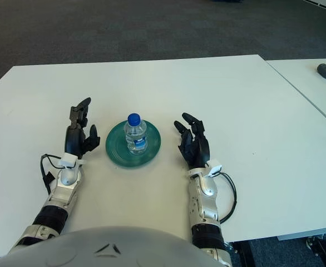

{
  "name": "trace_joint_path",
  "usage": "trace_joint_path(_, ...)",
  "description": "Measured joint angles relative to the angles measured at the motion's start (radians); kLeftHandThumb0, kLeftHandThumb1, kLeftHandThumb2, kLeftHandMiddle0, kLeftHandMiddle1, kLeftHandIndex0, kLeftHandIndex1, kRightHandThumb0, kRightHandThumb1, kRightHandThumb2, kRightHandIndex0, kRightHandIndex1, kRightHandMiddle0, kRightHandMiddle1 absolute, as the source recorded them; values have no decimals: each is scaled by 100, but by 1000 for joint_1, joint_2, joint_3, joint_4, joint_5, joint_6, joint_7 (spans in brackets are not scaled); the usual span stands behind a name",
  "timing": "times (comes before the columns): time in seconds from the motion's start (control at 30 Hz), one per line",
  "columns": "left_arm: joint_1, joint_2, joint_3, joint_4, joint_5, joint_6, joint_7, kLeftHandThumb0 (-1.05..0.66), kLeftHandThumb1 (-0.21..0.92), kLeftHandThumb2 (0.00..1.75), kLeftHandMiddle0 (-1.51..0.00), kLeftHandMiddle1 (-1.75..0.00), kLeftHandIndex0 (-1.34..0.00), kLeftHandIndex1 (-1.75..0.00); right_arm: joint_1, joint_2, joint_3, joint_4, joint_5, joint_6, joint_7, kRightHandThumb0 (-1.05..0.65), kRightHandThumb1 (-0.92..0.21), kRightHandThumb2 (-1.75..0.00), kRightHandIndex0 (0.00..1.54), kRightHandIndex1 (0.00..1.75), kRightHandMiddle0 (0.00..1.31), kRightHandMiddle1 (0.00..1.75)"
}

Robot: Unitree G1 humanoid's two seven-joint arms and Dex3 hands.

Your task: Put the bottle into the plate.

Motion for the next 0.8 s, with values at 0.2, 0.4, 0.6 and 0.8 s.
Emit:
trace_joint_path(0.2, 57, -90, 19, -85, -11, 199, 53, -67, 92, 94, -64, -22, -27, -100, -13, -2, -10, 13, 11, 0, 23, -69, -92, -70, 52, 59, 11, 97)
trace_joint_path(0.4, 116, -126, 17, -191, 40, 355, 106, -57, 92, 97, -56, -57, -29, -98, -23, -6, -21, 20, 17, 3, 38, -69, -92, -69, 52, 60, 11, 97)
trace_joint_path(0.6, 139, -127, 14, -235, 56, 406, 111, -54, 92, 99, -55, -64, -29, -98, -24, -6, -28, 23, 22, 7, 51, -69, -92, -67, 52, 61, 11, 97)
trace_joint_path(0.8, 140, -128, 14, -246, 24, 419, 106, -53, 92, 96, -59, -70, -32, -101, -27, -6, -36, 26, 32, 7, 65, -69, -92, -67, 52, 63, 12, 98)
